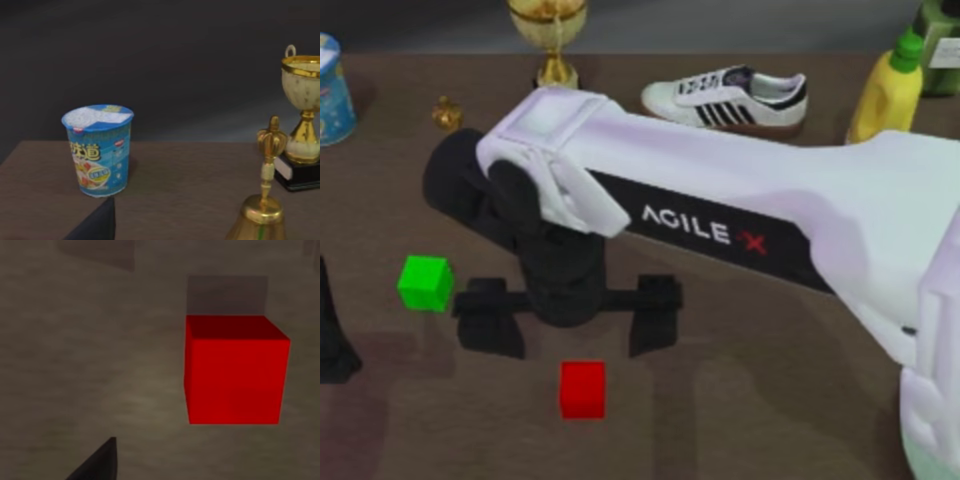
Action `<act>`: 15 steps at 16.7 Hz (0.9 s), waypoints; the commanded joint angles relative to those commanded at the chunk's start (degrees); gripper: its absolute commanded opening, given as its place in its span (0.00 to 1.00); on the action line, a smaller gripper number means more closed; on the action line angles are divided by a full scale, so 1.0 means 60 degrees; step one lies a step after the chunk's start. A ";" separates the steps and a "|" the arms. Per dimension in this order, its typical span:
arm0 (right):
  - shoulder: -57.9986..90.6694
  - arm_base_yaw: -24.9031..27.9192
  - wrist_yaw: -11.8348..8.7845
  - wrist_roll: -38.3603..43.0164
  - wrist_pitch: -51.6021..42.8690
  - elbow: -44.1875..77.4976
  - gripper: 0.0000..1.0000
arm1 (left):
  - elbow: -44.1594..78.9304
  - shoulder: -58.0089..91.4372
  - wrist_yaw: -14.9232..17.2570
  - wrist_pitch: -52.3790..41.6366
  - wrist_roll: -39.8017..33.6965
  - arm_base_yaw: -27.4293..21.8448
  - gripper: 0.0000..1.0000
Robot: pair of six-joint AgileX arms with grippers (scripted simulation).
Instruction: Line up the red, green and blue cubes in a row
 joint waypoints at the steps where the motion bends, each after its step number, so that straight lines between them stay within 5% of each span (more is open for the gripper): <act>1: 0.0000 0.0000 0.0000 0.0000 0.0000 0.0000 1.00 | 0.0000 0.0000 0.0000 0.0000 0.0000 0.0000 1.00; 7: -0.1996 -0.0820 0.0577 -0.1069 0.1053 -0.1632 1.00 | 0.1466 0.1596 0.0020 -0.0979 -0.0025 -0.0145 1.00; 15: -0.9481 -0.3740 0.1399 -0.4149 0.4387 -0.7723 1.00 | 0.5890 0.7952 -0.0007 -0.4070 -0.0080 -0.0516 1.00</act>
